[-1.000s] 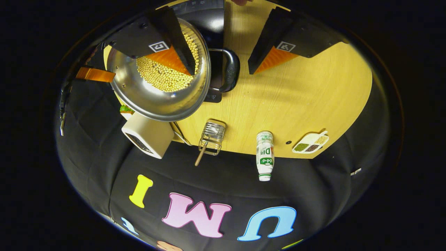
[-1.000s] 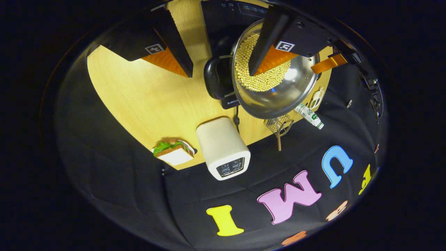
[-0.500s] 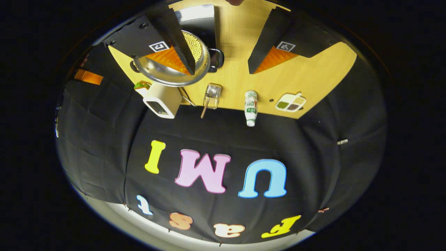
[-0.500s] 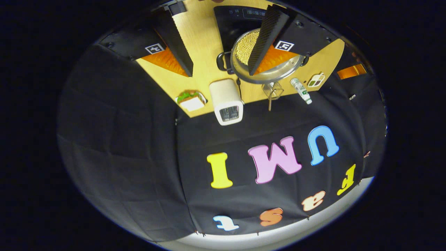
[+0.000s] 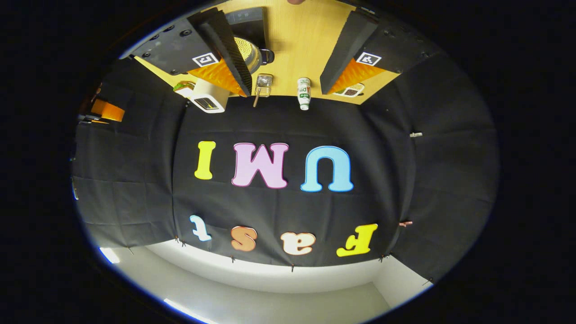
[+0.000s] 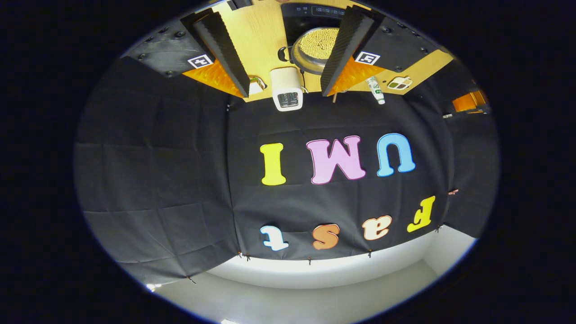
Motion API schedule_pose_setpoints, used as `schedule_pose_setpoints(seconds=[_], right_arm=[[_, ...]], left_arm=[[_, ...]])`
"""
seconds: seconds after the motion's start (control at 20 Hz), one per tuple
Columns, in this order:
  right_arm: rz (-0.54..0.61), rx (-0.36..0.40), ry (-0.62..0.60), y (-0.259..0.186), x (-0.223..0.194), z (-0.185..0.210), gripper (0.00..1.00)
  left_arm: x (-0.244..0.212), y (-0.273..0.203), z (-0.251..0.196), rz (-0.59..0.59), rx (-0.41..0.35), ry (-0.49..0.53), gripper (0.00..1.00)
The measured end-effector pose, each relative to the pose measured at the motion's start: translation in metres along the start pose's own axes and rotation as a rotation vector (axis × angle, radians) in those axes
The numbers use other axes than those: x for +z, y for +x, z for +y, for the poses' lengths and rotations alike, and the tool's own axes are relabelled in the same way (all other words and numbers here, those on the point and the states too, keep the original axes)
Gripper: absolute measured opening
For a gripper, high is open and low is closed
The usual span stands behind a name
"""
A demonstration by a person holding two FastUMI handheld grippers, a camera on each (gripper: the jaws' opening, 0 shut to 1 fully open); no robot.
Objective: First push the handle of the pot to place it horizontally, then grasp the pot with both hands and set it on the induction cooktop.
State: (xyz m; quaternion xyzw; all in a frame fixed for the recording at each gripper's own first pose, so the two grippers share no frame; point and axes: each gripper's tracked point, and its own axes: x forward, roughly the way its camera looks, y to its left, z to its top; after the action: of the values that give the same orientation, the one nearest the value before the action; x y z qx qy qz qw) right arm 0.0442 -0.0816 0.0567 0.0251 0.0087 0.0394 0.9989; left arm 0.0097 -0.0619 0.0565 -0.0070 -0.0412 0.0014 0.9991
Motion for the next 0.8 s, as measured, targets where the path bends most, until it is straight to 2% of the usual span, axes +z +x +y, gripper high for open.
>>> schedule_pose_setpoints(seconds=[0.2,0.4,0.65,0.8], right_arm=[[-0.001,0.005,-0.010,-0.033,-0.014,0.002,0.98],[0.034,-0.006,0.002,-0.058,-0.030,-0.005,0.98],[0.048,-0.024,-0.016,-0.061,-0.039,-0.003,1.00],[0.042,0.011,-0.033,-0.059,-0.039,0.016,0.98]], left_arm=[[-0.008,-0.050,0.011,-0.009,0.047,-0.026,0.95],[-0.019,-0.079,0.028,-0.024,0.100,-0.021,0.95],[-0.038,-0.101,0.029,0.008,0.112,-0.039,0.95],[-0.043,-0.109,0.030,0.019,0.121,-0.013,0.96]])
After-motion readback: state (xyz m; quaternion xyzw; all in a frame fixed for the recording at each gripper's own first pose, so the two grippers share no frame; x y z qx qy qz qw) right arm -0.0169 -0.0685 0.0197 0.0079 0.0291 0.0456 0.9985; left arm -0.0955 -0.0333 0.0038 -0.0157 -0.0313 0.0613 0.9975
